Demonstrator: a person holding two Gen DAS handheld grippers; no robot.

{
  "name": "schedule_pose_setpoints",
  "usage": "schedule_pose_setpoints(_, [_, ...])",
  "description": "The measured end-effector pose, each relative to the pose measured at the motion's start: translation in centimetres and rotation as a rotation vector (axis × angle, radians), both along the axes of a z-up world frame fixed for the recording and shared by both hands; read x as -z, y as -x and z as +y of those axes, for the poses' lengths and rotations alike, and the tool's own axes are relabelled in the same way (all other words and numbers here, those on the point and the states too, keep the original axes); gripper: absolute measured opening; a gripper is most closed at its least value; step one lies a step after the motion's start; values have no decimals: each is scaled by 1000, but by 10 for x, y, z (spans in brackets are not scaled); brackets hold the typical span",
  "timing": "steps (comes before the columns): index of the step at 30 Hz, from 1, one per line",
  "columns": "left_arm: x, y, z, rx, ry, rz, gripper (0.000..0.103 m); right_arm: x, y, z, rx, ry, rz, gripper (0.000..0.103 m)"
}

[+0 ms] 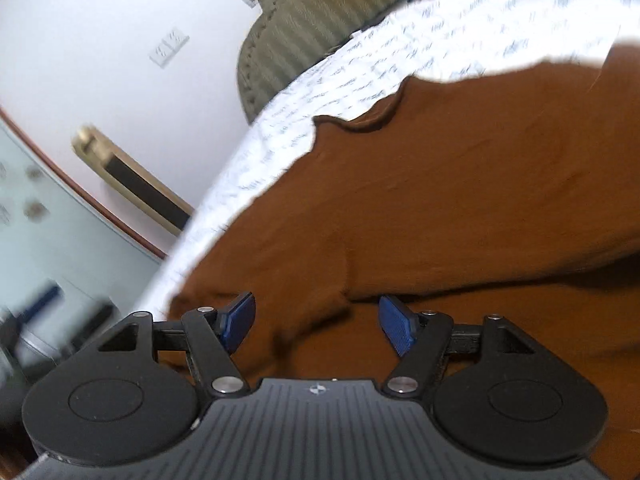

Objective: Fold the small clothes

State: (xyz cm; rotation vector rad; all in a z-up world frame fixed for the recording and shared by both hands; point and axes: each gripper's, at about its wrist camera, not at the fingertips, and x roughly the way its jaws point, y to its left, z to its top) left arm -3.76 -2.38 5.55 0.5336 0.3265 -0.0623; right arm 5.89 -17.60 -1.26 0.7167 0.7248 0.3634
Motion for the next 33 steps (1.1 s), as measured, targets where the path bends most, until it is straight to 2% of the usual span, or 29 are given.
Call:
schedule_pose_setpoints(1, [2, 1, 1, 8, 8, 6, 103, -2, -6, 3, 8, 7, 13, 36])
schedule_pose_setpoints(3, [4, -8, 5, 24, 27, 19, 103, -2, -22, 9, 13, 23, 32, 14])
schedule_pose_setpoints(5, [10, -1, 1, 34, 12, 11, 103, -12, -27, 5, 2, 47, 9, 14])
schedule_pose_setpoints(8, [26, 10, -15, 31, -65, -24, 103, -38, -42, 14, -19, 138, -62, 12])
schedule_pose_setpoints(12, [43, 0, -37, -1, -154, -74, 103, -88, -51, 22, -58, 198, -175, 12])
schedule_pose_setpoints(15, [49, -26, -42, -110, -203, -108, 103, -118, -55, 20, -59, 227, -257, 11])
schedule_pose_setpoints(19, [50, -65, -24, -264, -193, -61, 103, -145, -54, -2, -9, 268, -327, 11])
schedule_pose_setpoints(25, [48, -89, 10, -393, -160, -29, 103, -150, -37, -69, 120, 306, -342, 11])
schedule_pose_setpoints(28, [45, -93, 24, -424, -128, -9, 103, -135, -36, -95, 178, 320, -319, 11])
schedule_pose_setpoints(33, [45, -94, 38, -435, -86, 29, 103, -89, -12, -140, 223, 315, -258, 11])
